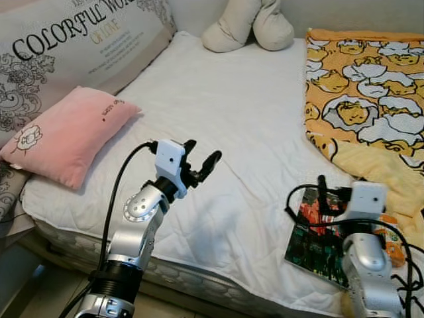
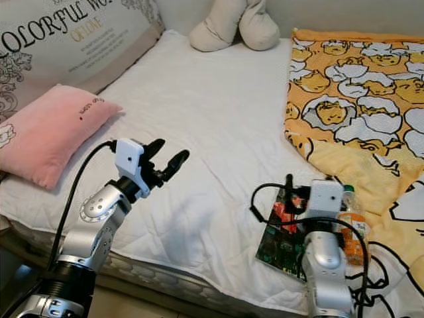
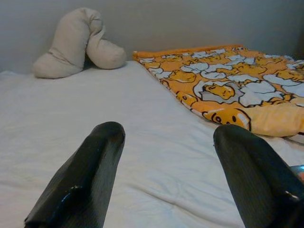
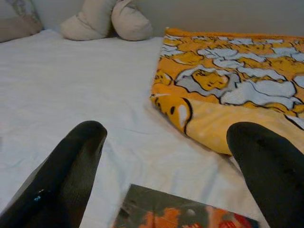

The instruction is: Clean up the room

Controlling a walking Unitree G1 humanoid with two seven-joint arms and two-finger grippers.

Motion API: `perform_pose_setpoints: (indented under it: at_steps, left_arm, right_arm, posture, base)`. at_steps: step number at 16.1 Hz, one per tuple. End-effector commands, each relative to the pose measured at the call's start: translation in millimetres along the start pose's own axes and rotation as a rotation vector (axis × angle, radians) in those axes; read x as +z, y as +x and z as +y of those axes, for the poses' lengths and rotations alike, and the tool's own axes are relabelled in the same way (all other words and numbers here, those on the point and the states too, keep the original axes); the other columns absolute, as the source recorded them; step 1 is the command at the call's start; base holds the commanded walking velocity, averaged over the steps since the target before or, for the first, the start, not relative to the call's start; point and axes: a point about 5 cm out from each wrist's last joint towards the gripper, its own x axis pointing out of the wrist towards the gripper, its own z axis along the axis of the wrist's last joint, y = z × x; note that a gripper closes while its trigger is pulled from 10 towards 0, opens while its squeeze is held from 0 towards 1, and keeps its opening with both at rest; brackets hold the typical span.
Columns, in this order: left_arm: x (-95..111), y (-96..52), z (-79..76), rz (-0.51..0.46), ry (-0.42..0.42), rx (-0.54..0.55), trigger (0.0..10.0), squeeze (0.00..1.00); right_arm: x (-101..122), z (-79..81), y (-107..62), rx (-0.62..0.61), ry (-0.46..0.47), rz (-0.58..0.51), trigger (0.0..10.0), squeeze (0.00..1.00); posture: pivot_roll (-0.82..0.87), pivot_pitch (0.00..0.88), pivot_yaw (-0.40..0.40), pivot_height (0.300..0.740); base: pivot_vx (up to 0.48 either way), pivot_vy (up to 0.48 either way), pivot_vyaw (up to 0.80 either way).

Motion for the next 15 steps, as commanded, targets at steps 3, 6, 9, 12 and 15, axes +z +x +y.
perform_pose_setpoints:
  at_steps: [3,6,9,12,15]
  left_arm:
    - [4,-1.4,-2.0,-0.021,-0.030,-0.046,10.0,0.00]
    - [4,-1.4,-5.5,-0.026,-0.018,-0.072,10.0,0.00]
    - [3,0.6,-4.9,-0.019,0.004,-0.061,10.0,0.00]
    - [0,2.6,1.7,0.011,0.033,-0.006,10.0,0.00]
    - [-22,-16.4,28.6,0.057,-0.174,0.365,10.0,0.00]
  right_arm:
    - [13,17.3,4.1,0.064,-0.007,-0.068,10.0,0.00]
    - [15,18.9,6.7,0.069,-0.015,-0.078,10.0,0.00]
    - [12,17.2,8.4,0.029,0.026,-0.062,10.0,0.00]
    - [8,17.6,9.1,-0.010,0.076,-0.039,10.0,0.00]
    - [1,24.0,2.9,0.008,0.183,-0.032,10.0,0.00]
  posture:
    - [-0.16,0.000,0.113,0.740]
    - [-0.16,0.000,0.111,0.740]
    - [-0.17,0.000,0.109,0.740]
    - [-0.17,0.000,0.115,0.740]
    - [-0.17,0.000,0.121,0.740]
  base:
    - [0.000,0.480,-0.50]
    - [0.000,0.480,-0.50]
    - [0.000,0.000,-0.50]
    - [0.000,0.000,-0.50]
    - [0.000,0.000,-0.52]
